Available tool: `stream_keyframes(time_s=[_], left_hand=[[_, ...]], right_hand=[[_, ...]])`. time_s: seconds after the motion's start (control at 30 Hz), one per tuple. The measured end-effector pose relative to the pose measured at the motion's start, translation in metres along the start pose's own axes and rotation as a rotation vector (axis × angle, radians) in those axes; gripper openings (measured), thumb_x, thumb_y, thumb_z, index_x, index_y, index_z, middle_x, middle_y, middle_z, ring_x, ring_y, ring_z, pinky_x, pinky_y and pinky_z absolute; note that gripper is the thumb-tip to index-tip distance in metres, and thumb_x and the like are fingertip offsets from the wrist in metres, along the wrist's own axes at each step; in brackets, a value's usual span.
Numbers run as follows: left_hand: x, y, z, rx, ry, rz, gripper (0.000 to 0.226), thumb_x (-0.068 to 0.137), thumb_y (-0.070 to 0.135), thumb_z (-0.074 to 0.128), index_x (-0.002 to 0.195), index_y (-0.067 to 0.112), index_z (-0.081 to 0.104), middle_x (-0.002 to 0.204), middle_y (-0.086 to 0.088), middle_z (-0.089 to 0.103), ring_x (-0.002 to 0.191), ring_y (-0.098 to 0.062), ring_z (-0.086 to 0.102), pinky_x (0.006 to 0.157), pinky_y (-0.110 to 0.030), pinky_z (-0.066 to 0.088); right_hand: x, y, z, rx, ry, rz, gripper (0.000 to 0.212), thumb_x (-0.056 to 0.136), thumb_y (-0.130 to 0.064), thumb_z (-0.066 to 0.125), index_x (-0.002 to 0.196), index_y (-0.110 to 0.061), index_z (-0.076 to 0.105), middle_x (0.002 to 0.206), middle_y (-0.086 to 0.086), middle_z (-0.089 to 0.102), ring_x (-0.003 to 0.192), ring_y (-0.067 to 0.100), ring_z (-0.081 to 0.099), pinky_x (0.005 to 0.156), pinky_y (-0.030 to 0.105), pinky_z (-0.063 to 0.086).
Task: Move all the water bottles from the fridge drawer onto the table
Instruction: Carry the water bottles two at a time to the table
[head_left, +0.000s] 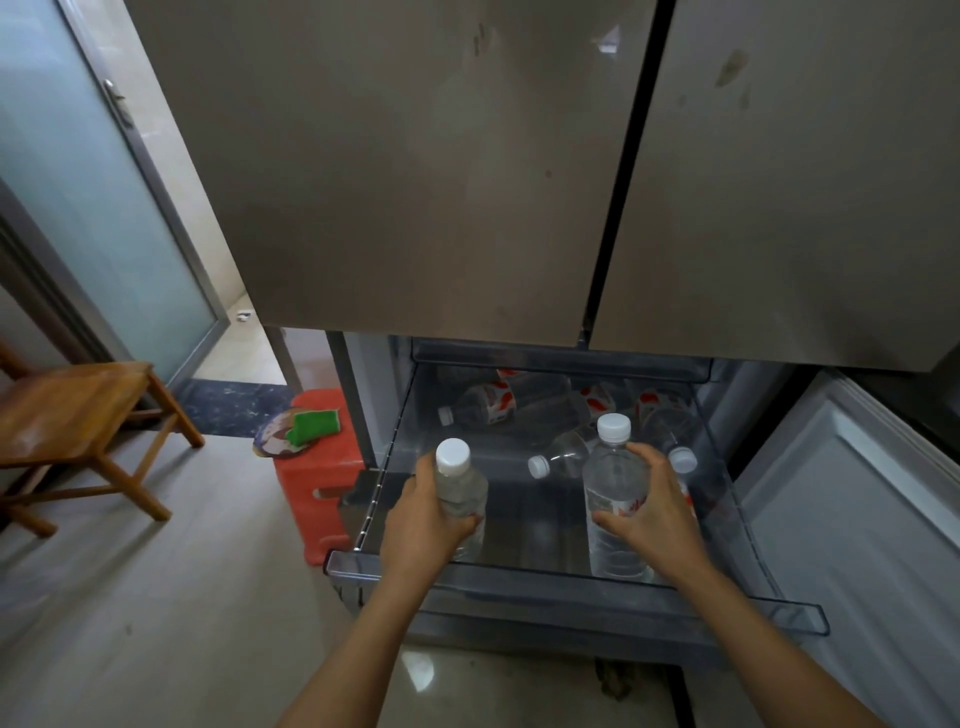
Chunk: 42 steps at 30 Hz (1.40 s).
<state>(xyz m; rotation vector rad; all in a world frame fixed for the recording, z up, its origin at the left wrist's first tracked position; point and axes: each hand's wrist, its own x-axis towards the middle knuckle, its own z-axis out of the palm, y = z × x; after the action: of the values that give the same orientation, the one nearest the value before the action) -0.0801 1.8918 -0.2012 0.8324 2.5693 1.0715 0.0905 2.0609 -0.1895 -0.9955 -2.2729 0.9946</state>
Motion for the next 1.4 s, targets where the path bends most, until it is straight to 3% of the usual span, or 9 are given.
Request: stream_keyframes(time_s=[0.3,0.43,0.67,0.8,1.03,1.13,1.23,1.33,1.4], left_hand=[[-0.010,0.000,-0.008,-0.248,0.133,0.079,0.071,0.065,0.017,0.081,0.125,0.022,0.043,0.109,0.006,0.053,0.106,-0.021,0.054,0.086,-0.032,0.044],[-0.013,0.005,-0.015,-0.468,0.199,0.076,0.087,0.063,0.011,0.082,0.130,0.033,0.031,0.128,0.002,0.047,0.115,-0.017,0.046,0.097,-0.037,0.043],[-0.021,0.009,-0.026,-0.681,0.300,0.046,0.092,0.068,0.004,0.078,0.139,0.025,0.023,0.137,-0.004,0.042,0.124,-0.018,0.041,0.099,-0.029,0.036],[-0.025,0.025,-0.042,-0.692,0.392,0.096,0.083,0.070,0.005,0.076,0.136,0.022,0.028,0.129,0.008,0.039,0.119,-0.010,0.038,0.093,-0.018,0.035],[-0.036,0.059,-0.081,-0.822,0.502,0.213,0.063,0.072,0.004,0.072,0.122,0.025,0.040,0.117,0.011,0.051,0.103,-0.002,0.053,0.074,-0.002,0.045],[-0.043,0.066,-0.098,-0.915,0.496,0.227,0.062,0.069,0.013,0.071,0.123,0.020,0.041,0.121,-0.001,0.053,0.106,-0.012,0.056,0.083,-0.019,0.052],[-0.047,0.063,-0.113,-1.012,0.409,0.186,0.059,0.073,0.013,0.066,0.127,0.014,0.041,0.121,-0.011,0.054,0.107,-0.027,0.058,0.091,-0.046,0.049],[-0.051,0.046,-0.121,-1.048,0.317,0.141,0.073,0.065,0.025,0.078,0.129,0.014,0.043,0.119,-0.013,0.057,0.104,-0.031,0.060,0.089,-0.050,0.050],[-0.055,0.035,-0.125,-1.020,0.295,0.126,0.084,0.054,0.038,0.077,0.127,0.013,0.045,0.114,-0.011,0.060,0.100,-0.029,0.063,0.081,-0.044,0.055]], right_hand=[[-0.003,-0.002,-0.001,0.006,-0.056,-0.034,0.084,0.065,-0.007,0.081,0.133,-0.019,0.034,0.141,0.006,0.035,0.127,0.024,0.040,0.097,0.027,0.038],[-0.002,-0.002,-0.003,0.052,-0.016,-0.038,0.081,0.065,-0.007,0.081,0.131,-0.021,0.037,0.135,0.006,0.041,0.122,0.023,0.045,0.092,0.023,0.038],[-0.003,0.005,-0.004,0.086,0.001,-0.092,0.082,0.061,-0.009,0.083,0.126,-0.030,0.038,0.127,0.004,0.049,0.107,0.026,0.057,0.090,0.031,0.048],[-0.005,-0.009,-0.010,0.142,0.021,-0.180,0.079,0.062,-0.010,0.083,0.125,-0.029,0.039,0.127,-0.001,0.046,0.114,0.016,0.050,0.096,0.032,0.045],[-0.007,-0.062,-0.027,0.267,0.093,-0.366,0.086,0.059,-0.004,0.084,0.114,-0.047,0.034,0.119,-0.029,0.037,0.110,0.005,0.046,0.090,0.011,0.036],[-0.010,-0.086,-0.039,0.297,0.068,-0.426,0.102,0.057,-0.011,0.087,0.111,-0.072,0.026,0.122,-0.031,0.039,0.112,-0.004,0.047,0.093,0.017,0.041],[-0.013,-0.107,-0.049,0.326,-0.009,-0.463,0.095,0.050,-0.030,0.087,0.111,-0.073,0.028,0.121,-0.034,0.044,0.112,-0.007,0.049,0.091,0.014,0.045],[-0.015,-0.124,-0.052,0.343,-0.115,-0.501,0.091,0.048,-0.037,0.081,0.112,-0.072,0.028,0.116,-0.045,0.042,0.112,-0.011,0.047,0.089,0.008,0.044],[-0.014,-0.132,-0.051,0.361,-0.170,-0.541,0.094,0.051,-0.028,0.085,0.111,-0.073,0.029,0.114,-0.046,0.043,0.112,-0.011,0.048,0.088,0.009,0.045]])
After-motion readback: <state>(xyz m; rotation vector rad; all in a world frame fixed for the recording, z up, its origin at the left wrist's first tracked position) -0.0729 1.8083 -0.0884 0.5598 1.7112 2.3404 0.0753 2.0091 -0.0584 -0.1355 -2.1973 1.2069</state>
